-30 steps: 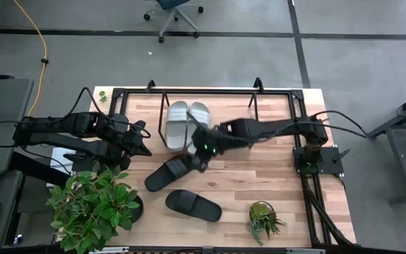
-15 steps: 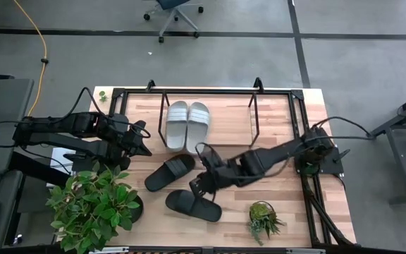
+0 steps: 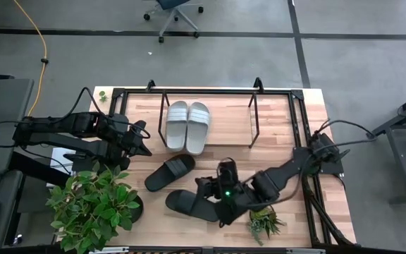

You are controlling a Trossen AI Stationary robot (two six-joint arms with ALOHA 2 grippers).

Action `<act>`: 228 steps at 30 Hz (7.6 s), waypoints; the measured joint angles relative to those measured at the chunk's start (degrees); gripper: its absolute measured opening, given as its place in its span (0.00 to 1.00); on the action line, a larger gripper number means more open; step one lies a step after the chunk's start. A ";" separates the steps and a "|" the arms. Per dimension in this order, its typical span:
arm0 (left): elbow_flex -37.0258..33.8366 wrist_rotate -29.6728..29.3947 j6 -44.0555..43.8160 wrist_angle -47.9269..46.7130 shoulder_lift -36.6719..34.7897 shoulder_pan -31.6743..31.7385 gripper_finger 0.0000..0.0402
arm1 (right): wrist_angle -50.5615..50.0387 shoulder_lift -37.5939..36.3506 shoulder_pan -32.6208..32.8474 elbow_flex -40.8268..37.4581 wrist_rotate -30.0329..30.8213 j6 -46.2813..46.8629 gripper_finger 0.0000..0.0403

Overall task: Pick and place slides into the shelf
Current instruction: Put the bottom black slide on the shelf

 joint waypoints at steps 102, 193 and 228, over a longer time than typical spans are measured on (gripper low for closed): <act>0.00 3.26 6.95 -0.61 -0.02 -0.02 0.00 | 10.69 24.88 -3.58 0.00 -16.39 26.38 0.22; 0.00 5.86 19.06 -1.48 0.00 -0.04 0.00 | -41.40 -5.43 -6.39 20.59 29.30 8.15 0.00; 0.00 3.48 17.55 -1.86 -0.01 -0.03 0.00 | -30.70 -24.53 -16.15 -20.86 27.85 24.62 0.00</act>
